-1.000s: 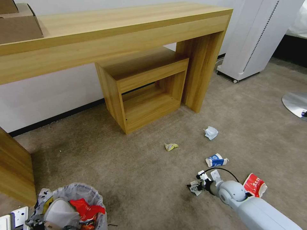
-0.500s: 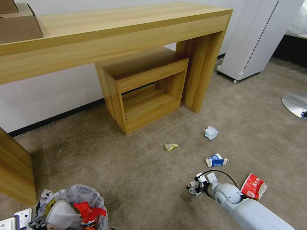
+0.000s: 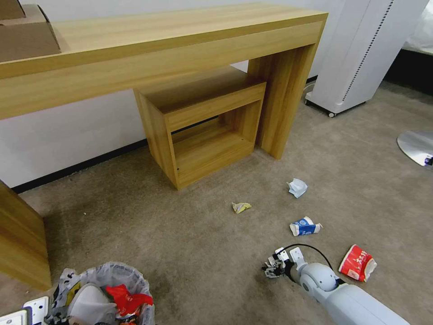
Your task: Pick up the trash bin and place the garbage on the floor into it.
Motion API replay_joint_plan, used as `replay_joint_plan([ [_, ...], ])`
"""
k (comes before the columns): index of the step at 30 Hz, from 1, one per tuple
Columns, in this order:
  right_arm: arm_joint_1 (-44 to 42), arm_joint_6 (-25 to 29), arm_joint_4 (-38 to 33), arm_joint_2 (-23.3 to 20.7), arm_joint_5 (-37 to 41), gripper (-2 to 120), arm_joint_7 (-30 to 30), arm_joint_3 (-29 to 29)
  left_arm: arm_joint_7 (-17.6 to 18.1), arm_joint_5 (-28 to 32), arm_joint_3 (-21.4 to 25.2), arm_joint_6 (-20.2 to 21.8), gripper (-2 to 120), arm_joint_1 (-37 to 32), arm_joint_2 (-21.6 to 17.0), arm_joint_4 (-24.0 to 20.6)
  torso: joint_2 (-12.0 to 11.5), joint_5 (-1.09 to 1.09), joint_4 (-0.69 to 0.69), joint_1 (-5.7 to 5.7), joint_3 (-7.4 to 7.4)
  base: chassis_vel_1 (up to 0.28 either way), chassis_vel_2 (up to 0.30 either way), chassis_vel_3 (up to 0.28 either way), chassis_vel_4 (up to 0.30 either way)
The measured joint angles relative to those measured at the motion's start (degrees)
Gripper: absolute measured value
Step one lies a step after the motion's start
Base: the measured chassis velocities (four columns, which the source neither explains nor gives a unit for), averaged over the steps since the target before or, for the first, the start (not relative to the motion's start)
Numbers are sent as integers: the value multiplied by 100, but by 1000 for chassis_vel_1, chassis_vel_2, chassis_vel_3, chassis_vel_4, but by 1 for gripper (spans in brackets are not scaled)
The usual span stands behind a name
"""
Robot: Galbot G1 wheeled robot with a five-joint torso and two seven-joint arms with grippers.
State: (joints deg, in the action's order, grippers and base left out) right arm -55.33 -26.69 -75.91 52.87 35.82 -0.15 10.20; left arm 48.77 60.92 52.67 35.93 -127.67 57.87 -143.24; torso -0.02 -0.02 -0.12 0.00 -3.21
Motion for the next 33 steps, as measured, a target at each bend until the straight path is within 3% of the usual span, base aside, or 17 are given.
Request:
replay_joint_plan([
  [5,41,12,27,9,48,98,26,86,-11,-38,-8,-5,0,-10,4,0,0,0,0,0,0,0,0,0,0],
  [24,98,84,115,0,209,39,73,113,-69,-255,-216,-29,0,130,12,0,1,3,0,0,0,0,0,0,0],
  [33,96,143,97,-65,302,18,177,140,-77,-356,-260,-42,0,125,42,0,0,5,2,0,-1,0,0,0,0],
])
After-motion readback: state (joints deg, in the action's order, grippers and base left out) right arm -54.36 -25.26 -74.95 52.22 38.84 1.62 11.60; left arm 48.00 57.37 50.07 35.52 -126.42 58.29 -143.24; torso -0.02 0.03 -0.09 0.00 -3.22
